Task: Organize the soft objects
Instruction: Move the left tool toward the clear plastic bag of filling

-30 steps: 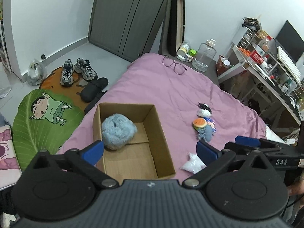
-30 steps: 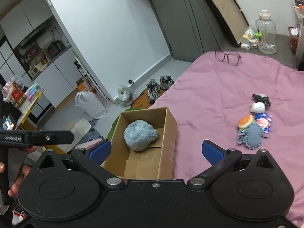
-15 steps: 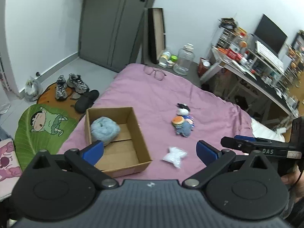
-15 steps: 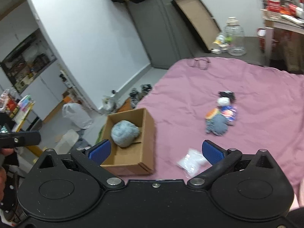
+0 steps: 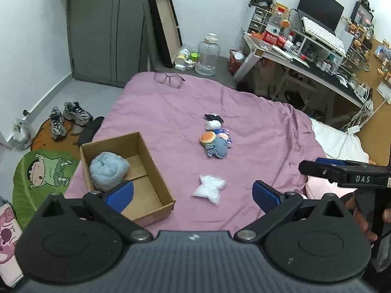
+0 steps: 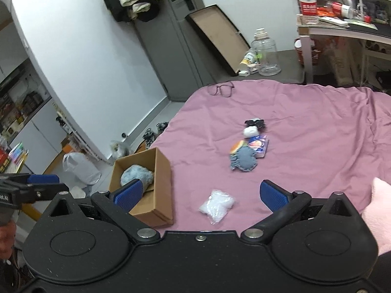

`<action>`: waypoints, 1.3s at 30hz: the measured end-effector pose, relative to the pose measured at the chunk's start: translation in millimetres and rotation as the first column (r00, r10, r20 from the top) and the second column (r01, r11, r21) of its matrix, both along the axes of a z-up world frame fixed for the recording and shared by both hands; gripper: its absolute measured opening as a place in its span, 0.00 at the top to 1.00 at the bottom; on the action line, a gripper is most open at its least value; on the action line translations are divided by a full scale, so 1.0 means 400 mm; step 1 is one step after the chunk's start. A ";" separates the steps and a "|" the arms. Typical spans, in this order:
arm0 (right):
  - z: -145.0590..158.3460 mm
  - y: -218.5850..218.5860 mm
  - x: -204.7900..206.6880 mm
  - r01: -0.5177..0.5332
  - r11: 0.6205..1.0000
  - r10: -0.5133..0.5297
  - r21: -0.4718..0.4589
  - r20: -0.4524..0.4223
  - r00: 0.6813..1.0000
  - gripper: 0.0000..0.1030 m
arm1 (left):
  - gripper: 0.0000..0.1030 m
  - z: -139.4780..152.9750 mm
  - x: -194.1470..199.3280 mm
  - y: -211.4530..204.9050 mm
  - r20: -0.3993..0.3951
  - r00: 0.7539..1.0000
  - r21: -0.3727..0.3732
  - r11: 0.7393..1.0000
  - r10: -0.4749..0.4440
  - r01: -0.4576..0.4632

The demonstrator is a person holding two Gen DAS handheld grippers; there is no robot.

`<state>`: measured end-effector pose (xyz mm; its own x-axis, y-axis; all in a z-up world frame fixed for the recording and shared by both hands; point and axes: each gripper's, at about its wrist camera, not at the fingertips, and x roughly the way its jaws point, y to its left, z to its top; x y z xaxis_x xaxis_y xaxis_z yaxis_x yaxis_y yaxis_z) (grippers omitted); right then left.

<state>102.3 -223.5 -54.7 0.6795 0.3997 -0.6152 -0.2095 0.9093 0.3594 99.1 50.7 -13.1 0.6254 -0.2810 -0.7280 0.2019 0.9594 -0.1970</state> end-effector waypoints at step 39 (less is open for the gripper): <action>-0.290 -0.108 0.226 0.057 0.995 -0.043 0.082 -0.155 0.987 0.02 | 0.08 -0.294 0.279 -0.163 -0.135 0.977 -0.004 0.986 -0.166 0.167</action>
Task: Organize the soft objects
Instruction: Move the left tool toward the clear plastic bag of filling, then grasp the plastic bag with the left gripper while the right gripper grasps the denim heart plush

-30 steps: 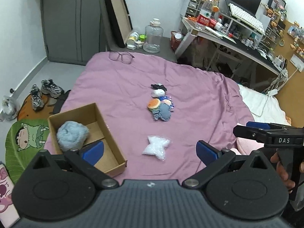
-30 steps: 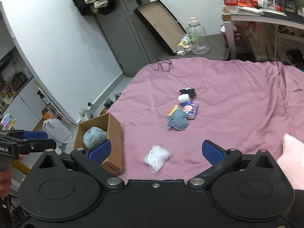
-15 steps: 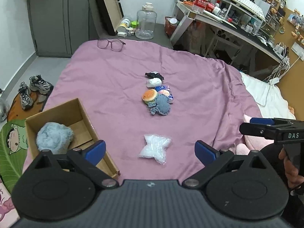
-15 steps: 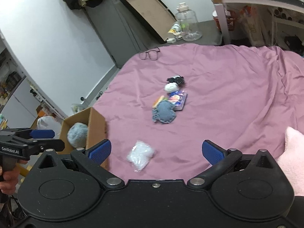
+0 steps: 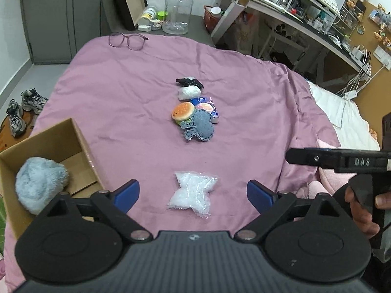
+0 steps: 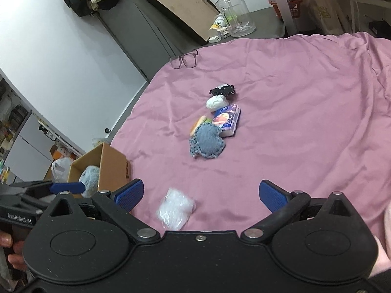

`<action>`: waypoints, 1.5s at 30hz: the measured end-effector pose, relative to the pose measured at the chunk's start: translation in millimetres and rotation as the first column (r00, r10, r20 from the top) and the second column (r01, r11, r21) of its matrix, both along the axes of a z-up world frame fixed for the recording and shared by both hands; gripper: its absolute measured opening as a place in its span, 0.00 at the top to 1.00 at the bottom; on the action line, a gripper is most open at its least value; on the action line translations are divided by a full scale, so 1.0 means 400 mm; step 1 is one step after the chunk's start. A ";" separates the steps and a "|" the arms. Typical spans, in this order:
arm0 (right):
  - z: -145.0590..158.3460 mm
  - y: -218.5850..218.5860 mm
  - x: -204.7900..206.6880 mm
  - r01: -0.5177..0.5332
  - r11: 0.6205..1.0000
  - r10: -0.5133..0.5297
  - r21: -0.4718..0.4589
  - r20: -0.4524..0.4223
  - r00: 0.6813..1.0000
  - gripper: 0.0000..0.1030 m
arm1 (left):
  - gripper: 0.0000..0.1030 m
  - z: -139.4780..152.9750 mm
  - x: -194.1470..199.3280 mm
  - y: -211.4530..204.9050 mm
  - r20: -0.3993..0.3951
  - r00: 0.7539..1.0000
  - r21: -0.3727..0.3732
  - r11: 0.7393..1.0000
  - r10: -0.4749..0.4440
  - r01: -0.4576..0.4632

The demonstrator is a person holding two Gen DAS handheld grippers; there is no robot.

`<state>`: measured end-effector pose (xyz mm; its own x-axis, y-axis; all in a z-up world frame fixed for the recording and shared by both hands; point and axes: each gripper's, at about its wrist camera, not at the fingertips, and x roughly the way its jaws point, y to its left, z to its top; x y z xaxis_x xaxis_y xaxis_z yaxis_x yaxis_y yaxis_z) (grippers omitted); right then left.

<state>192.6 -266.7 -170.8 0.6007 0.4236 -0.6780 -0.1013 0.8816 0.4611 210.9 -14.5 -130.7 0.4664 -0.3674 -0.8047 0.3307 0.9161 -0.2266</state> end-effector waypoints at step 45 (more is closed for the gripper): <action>-0.219 0.128 0.254 -0.101 0.991 0.108 -0.083 0.087 0.990 0.35 | 0.64 -0.224 0.208 -0.054 -0.171 0.962 0.042 0.977 0.214 -0.210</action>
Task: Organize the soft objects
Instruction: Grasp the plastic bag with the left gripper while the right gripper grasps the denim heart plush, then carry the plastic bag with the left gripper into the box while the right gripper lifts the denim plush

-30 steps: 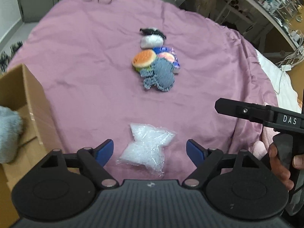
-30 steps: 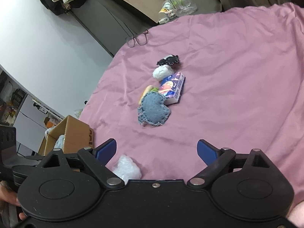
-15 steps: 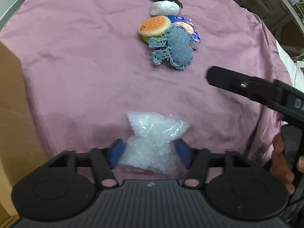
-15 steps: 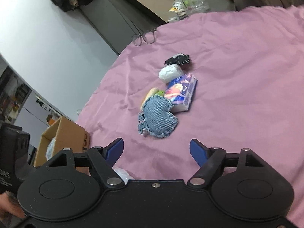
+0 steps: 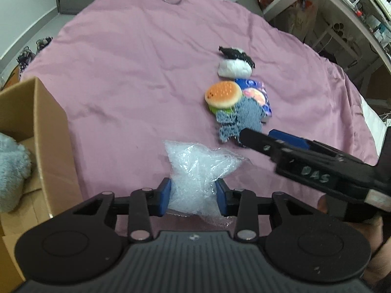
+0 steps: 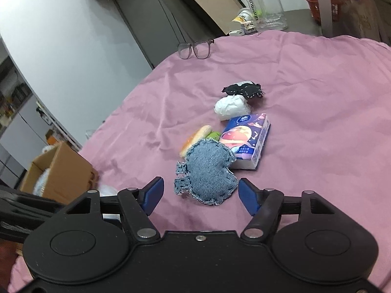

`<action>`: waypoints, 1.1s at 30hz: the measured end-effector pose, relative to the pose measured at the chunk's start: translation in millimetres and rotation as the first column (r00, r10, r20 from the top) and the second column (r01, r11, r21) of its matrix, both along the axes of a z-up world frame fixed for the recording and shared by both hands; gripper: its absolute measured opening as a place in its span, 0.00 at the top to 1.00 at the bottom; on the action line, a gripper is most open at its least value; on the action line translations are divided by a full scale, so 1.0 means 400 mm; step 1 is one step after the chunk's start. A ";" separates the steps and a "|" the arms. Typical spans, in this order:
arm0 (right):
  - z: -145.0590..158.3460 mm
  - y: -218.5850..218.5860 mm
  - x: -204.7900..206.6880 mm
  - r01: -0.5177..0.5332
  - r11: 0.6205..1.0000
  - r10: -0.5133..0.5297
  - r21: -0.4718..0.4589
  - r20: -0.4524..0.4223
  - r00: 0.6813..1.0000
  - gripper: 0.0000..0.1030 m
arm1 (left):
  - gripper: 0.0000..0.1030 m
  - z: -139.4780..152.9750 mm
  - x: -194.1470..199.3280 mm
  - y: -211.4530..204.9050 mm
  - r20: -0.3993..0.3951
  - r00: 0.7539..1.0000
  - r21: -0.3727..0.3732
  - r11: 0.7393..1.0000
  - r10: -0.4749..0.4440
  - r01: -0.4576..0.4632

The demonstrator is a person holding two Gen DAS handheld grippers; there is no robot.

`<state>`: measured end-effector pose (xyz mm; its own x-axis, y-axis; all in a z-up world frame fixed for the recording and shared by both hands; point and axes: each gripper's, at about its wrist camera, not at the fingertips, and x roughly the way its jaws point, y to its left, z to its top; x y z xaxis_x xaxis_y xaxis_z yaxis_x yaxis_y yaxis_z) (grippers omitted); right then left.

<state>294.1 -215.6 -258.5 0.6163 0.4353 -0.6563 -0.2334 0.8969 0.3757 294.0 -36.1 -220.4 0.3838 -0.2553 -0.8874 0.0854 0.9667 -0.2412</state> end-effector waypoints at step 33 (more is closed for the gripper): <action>0.185 0.084 -0.124 0.019 0.995 -0.014 -0.097 0.054 0.998 0.76 | 0.64 0.159 -0.128 0.137 0.178 0.982 -0.102 0.994 0.066 -0.049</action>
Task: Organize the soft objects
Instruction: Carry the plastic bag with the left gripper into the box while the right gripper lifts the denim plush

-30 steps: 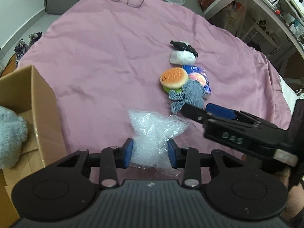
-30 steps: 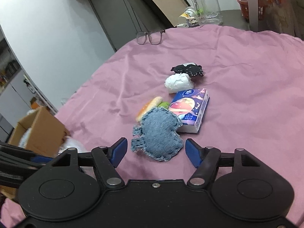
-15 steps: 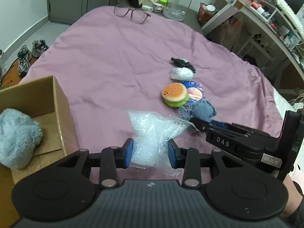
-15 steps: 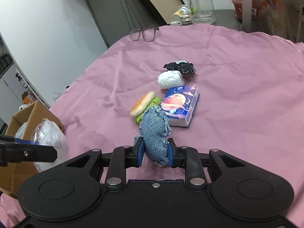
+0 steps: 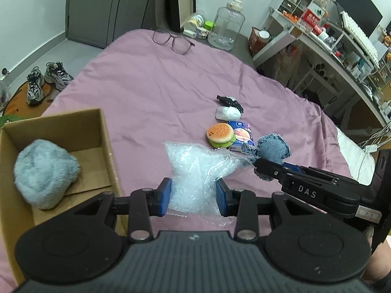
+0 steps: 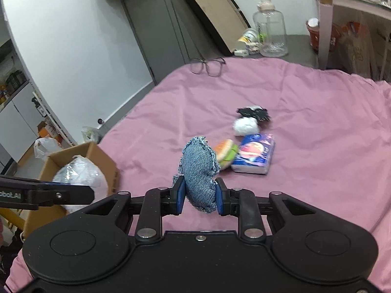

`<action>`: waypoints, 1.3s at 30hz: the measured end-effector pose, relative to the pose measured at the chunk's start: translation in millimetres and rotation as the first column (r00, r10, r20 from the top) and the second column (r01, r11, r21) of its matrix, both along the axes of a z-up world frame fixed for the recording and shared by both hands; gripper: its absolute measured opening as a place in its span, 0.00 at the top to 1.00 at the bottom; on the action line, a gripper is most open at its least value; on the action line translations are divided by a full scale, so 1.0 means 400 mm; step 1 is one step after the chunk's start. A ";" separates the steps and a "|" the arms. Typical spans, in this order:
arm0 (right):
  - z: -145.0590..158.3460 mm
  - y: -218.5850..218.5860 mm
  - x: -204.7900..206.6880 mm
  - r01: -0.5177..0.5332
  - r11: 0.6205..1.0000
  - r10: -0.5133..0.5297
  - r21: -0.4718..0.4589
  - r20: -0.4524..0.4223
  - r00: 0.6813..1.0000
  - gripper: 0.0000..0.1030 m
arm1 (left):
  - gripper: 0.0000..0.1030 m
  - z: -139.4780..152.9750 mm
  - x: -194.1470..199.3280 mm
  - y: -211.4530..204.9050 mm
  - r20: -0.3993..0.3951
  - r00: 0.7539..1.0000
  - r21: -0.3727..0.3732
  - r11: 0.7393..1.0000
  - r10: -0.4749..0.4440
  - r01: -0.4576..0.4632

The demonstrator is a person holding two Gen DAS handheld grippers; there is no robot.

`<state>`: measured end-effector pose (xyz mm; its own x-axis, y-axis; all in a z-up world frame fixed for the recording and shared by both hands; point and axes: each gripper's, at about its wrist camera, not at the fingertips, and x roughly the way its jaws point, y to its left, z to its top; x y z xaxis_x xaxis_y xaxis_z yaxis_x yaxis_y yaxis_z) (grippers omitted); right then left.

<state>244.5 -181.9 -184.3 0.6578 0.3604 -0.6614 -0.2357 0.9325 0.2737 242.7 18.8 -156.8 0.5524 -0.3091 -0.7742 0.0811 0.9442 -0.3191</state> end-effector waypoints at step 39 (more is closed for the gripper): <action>0.080 0.350 -0.090 -0.169 0.985 0.166 0.020 0.102 0.981 0.76 | 0.64 -0.050 -0.152 0.328 -0.002 0.976 0.036 0.975 0.217 -0.217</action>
<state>208.6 -41.9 -152.1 0.6489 0.4884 -0.5834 -0.4153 0.8698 0.2663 181.9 150.1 -176.8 0.5984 -0.1543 -0.7862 -0.1292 0.9498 -0.2848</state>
